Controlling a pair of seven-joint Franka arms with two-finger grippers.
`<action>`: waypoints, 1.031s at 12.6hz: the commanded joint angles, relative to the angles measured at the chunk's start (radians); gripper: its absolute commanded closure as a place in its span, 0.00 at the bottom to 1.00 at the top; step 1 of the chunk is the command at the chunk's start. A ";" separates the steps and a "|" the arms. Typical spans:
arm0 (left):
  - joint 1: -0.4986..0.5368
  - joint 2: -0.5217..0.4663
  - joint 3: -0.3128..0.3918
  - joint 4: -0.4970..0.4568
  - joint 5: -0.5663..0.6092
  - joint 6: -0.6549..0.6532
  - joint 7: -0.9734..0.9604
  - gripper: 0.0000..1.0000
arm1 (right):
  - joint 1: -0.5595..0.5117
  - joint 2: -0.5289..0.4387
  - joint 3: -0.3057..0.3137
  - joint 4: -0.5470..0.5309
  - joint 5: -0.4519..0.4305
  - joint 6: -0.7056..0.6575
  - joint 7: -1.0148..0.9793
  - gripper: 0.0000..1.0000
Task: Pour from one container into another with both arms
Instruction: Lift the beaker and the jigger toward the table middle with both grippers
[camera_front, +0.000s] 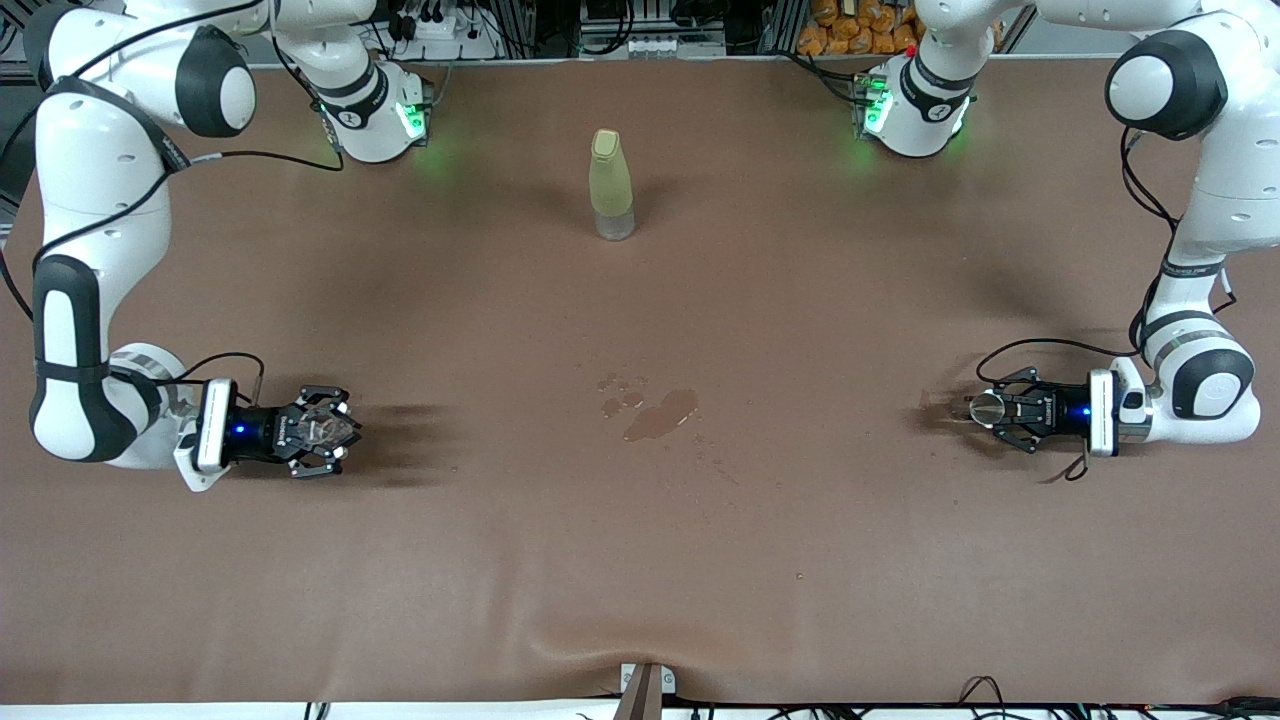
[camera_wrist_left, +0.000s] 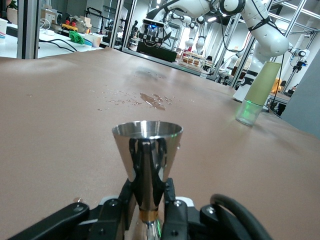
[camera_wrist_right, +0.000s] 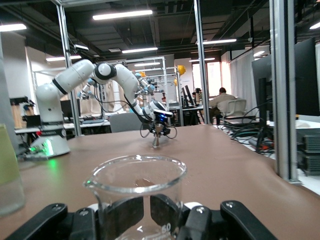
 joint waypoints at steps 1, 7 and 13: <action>0.005 -0.002 -0.006 0.006 -0.021 -0.017 -0.052 0.99 | 0.047 -0.122 -0.029 -0.114 -0.011 0.001 0.081 1.00; -0.007 -0.008 -0.106 0.006 -0.050 -0.040 -0.162 1.00 | 0.154 -0.338 -0.107 -0.274 -0.019 0.018 0.232 1.00; -0.259 0.032 -0.150 -0.026 -0.345 -0.025 -0.063 1.00 | 0.227 -0.494 -0.127 -0.415 -0.017 0.068 0.227 1.00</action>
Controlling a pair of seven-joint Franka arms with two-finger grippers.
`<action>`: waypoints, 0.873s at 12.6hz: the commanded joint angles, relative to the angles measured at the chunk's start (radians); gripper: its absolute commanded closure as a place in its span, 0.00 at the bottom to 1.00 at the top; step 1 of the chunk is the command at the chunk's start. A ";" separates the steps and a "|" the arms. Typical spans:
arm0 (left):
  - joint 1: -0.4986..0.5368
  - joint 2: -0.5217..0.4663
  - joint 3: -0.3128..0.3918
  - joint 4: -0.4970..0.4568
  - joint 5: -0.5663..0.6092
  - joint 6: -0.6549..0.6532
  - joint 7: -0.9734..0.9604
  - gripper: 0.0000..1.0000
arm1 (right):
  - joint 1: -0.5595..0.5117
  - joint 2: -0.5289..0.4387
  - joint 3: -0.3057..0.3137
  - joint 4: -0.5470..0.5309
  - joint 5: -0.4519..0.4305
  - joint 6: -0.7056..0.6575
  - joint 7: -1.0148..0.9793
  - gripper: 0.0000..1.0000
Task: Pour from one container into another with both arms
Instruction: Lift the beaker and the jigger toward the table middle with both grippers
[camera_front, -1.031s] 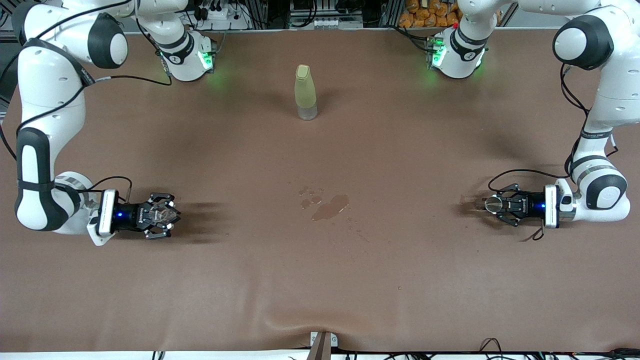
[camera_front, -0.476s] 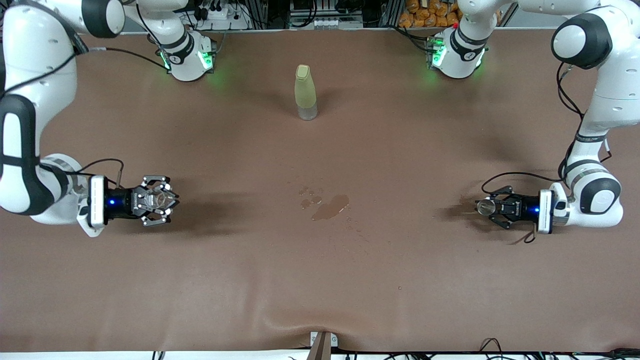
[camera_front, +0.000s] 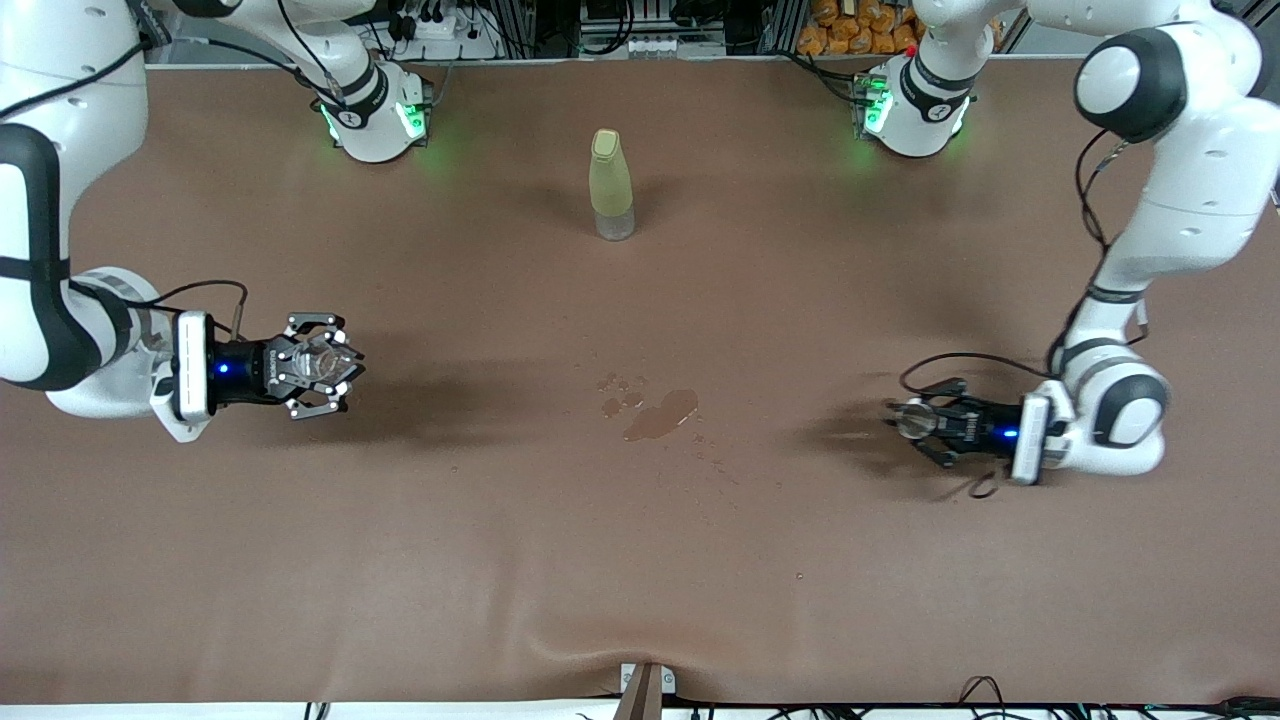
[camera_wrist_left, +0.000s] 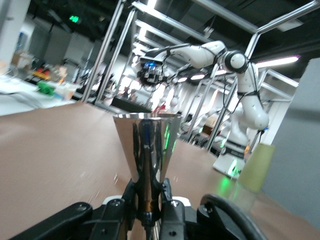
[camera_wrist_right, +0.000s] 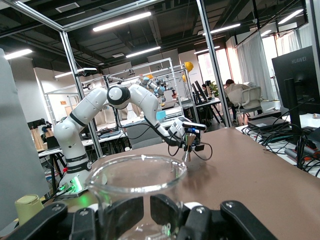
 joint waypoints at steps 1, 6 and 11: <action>-0.132 0.036 0.005 -0.011 -0.106 0.041 0.146 1.00 | 0.044 -0.095 -0.021 -0.100 -0.010 0.040 -0.001 1.00; -0.341 0.037 0.003 0.000 -0.215 0.266 0.226 1.00 | 0.105 -0.121 -0.027 -0.180 0.008 0.096 -0.067 1.00; -0.577 0.042 0.012 0.041 -0.507 0.463 0.281 1.00 | 0.177 -0.116 -0.025 -0.249 0.092 0.184 -0.162 1.00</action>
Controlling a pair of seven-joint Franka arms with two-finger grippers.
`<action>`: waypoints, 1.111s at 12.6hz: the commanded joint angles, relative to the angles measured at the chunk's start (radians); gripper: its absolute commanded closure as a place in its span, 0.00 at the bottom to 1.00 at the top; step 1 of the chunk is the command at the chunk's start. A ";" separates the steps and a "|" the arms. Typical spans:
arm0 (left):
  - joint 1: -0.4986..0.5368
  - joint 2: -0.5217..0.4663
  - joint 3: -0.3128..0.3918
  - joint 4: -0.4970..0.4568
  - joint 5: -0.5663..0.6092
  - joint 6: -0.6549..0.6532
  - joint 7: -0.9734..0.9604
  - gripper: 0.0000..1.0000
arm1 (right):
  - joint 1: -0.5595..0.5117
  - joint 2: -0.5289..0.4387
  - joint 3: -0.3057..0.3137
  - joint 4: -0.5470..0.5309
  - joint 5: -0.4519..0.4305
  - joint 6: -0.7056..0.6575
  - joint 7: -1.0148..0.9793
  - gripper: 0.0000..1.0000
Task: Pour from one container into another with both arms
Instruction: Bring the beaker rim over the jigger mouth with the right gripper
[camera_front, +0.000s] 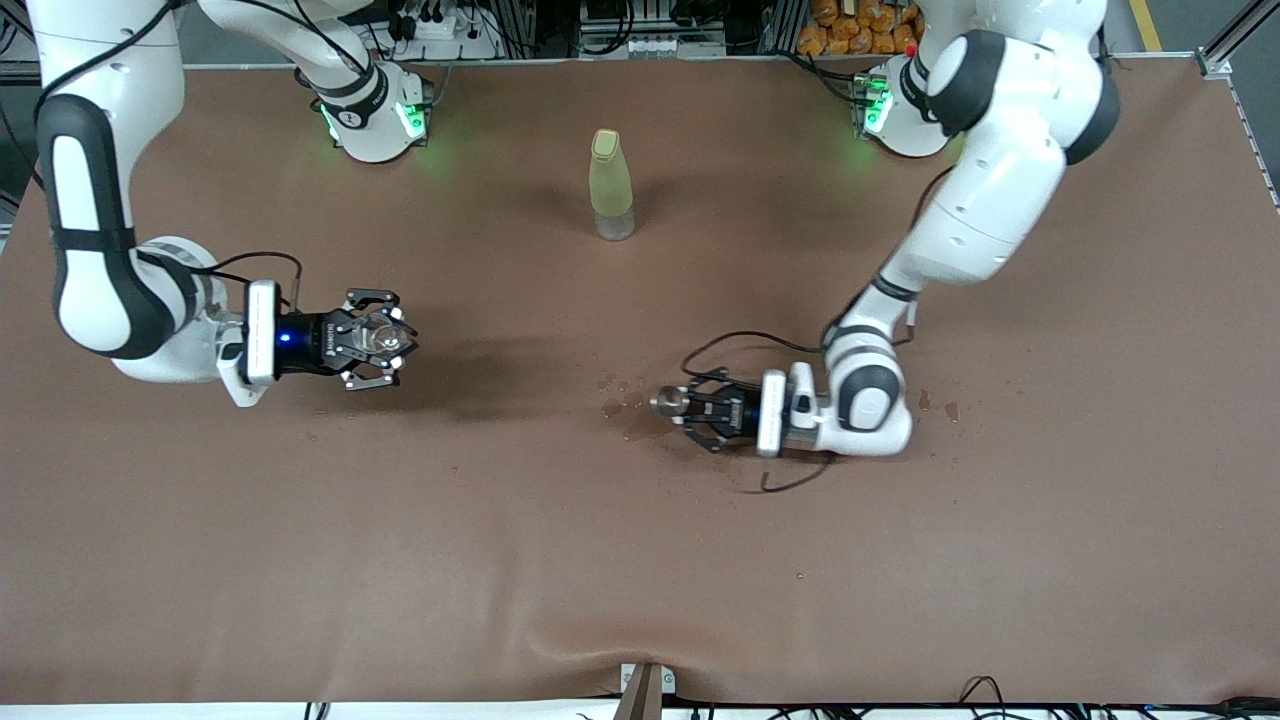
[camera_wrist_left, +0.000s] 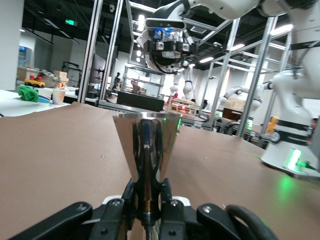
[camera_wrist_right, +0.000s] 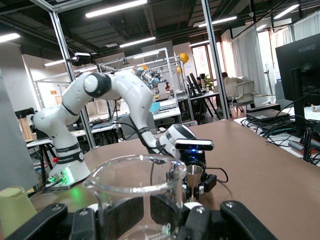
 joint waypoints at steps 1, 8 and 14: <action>-0.094 -0.008 0.012 0.018 -0.165 0.064 0.079 1.00 | 0.062 -0.035 -0.015 -0.071 0.074 0.045 -0.049 1.00; -0.171 -0.007 0.018 0.021 -0.235 0.201 0.156 1.00 | 0.219 -0.018 -0.010 -0.087 0.258 0.167 -0.081 1.00; -0.223 -0.004 0.018 0.041 -0.293 0.236 0.162 1.00 | 0.384 0.002 -0.001 -0.085 0.464 0.290 -0.113 1.00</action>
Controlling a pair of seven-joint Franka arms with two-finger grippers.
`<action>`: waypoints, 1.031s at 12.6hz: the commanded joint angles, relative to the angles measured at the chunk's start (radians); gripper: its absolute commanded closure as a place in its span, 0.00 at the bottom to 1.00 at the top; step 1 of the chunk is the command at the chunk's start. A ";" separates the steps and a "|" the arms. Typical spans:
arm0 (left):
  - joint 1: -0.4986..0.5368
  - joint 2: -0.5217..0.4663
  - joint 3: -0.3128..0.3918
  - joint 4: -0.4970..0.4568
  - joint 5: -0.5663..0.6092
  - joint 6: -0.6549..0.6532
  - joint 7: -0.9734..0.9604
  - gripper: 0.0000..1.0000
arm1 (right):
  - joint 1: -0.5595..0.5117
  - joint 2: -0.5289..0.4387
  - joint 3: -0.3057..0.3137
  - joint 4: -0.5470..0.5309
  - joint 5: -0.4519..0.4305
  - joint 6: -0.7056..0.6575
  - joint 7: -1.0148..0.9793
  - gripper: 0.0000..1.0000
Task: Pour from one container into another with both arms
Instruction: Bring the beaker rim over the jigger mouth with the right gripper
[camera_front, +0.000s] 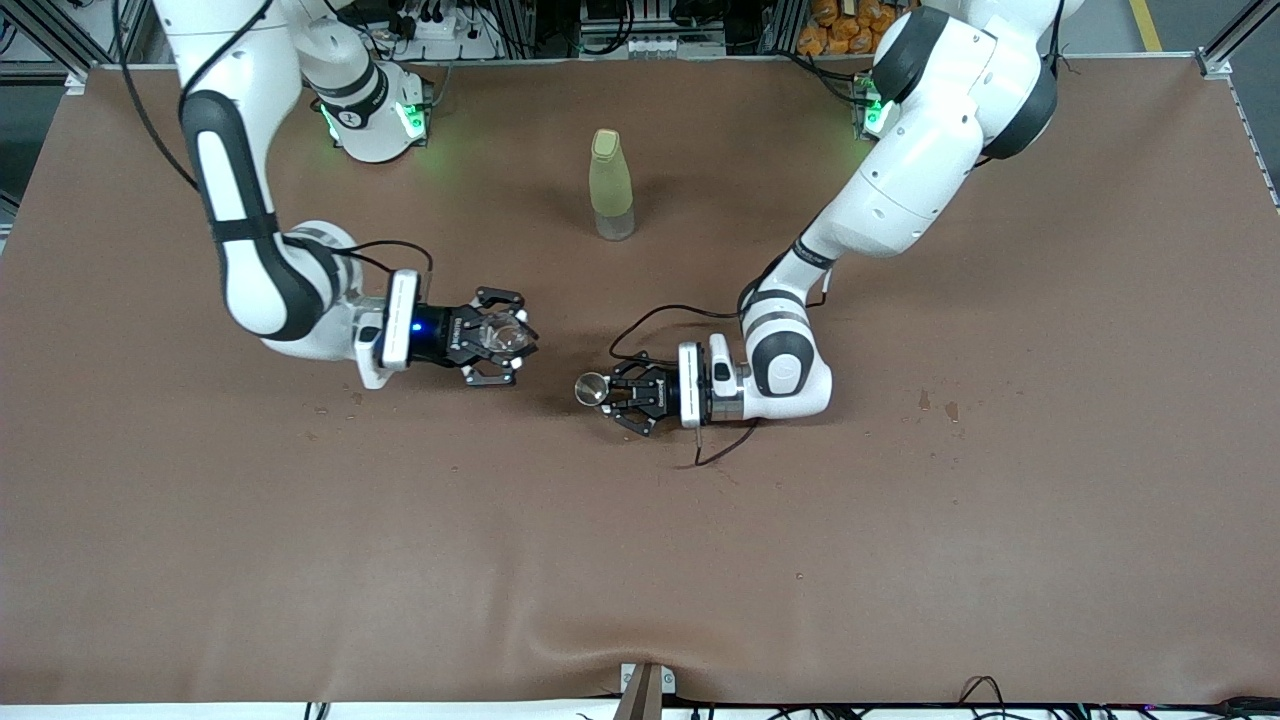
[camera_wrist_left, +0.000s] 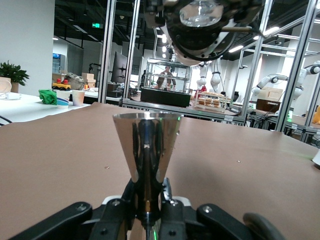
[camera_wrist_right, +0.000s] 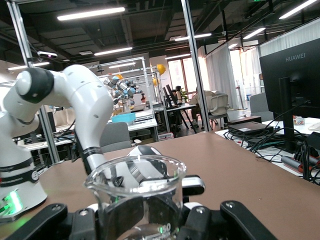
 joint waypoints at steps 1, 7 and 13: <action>-0.037 -0.003 0.011 0.016 -0.048 0.026 0.034 1.00 | 0.073 0.001 -0.007 -0.015 0.110 0.044 -0.032 1.00; -0.034 -0.010 0.011 0.015 -0.062 0.026 0.039 1.00 | 0.127 0.032 0.033 -0.005 0.204 0.110 -0.039 1.00; -0.025 -0.013 0.011 0.015 -0.062 0.024 0.035 1.00 | 0.125 0.081 0.035 0.010 0.236 0.109 -0.084 1.00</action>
